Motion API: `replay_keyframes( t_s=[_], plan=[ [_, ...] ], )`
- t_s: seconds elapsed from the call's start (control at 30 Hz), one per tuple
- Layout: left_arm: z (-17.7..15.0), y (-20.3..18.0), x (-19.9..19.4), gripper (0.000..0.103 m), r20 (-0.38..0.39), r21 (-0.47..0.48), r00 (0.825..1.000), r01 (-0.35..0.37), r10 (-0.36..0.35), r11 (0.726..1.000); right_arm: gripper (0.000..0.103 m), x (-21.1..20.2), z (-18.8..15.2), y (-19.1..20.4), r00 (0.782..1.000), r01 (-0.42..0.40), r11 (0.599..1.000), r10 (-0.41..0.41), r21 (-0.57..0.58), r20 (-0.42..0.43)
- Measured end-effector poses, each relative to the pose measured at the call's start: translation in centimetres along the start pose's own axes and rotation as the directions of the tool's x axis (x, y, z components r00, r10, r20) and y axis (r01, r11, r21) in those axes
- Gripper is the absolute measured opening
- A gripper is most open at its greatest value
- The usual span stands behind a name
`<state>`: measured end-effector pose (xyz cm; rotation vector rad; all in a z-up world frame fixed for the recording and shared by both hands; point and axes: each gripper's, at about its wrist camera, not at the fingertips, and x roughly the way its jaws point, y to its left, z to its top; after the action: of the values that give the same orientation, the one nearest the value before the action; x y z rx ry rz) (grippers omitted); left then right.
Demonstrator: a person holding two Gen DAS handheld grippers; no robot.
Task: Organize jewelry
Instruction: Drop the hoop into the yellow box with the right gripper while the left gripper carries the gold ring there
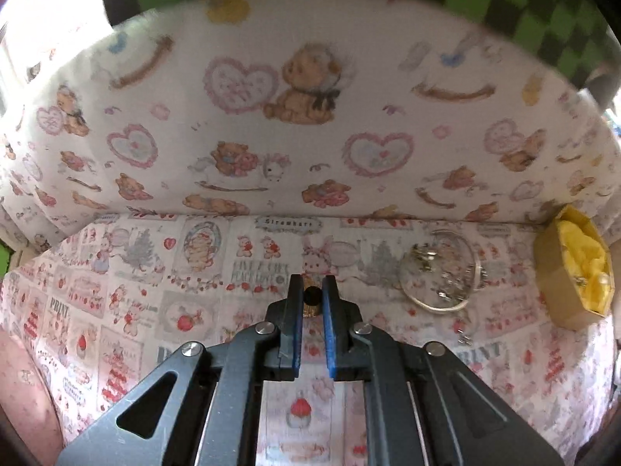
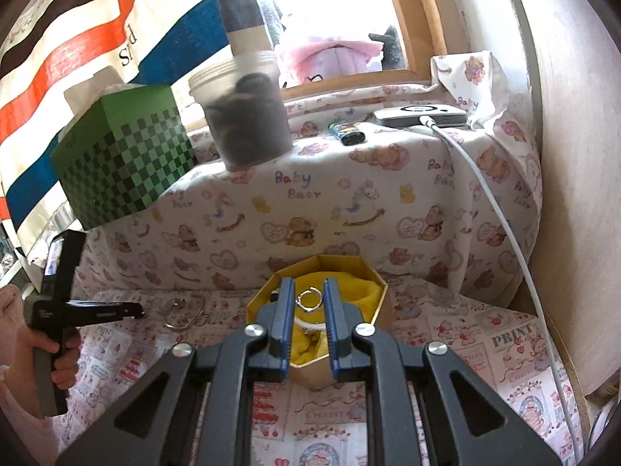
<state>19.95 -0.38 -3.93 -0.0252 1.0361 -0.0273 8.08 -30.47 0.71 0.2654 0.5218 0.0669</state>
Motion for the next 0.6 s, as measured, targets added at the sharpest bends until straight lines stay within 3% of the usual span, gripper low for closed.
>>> replay_keyframes(
  t_s=[0.2, 0.47, 0.6],
  plan=[
    [-2.4, -0.2, -5.4, 0.008, 0.079, 0.037, 0.996, 0.027, -0.030, 0.999, 0.013, -0.4, 0.4, -1.4, 0.999, -0.041, 0.996, 0.040, 0.075, 0.009],
    [-9.7, -2.7, -12.5, 0.008, 0.180, 0.056, 0.976, 0.112, -0.121, 0.992, 0.013, -2.0, 1.2, -3.2, 0.985, -0.162, 0.971, 0.149, 0.175, 0.084],
    [-9.3, -4.4, -14.6, 0.008, 0.200, 0.089, 0.964, 0.157, -0.172, 0.983, 0.013, -1.9, 1.2, -3.7, 0.980, -0.186, 0.963, 0.168, 0.193, 0.103]
  ],
)
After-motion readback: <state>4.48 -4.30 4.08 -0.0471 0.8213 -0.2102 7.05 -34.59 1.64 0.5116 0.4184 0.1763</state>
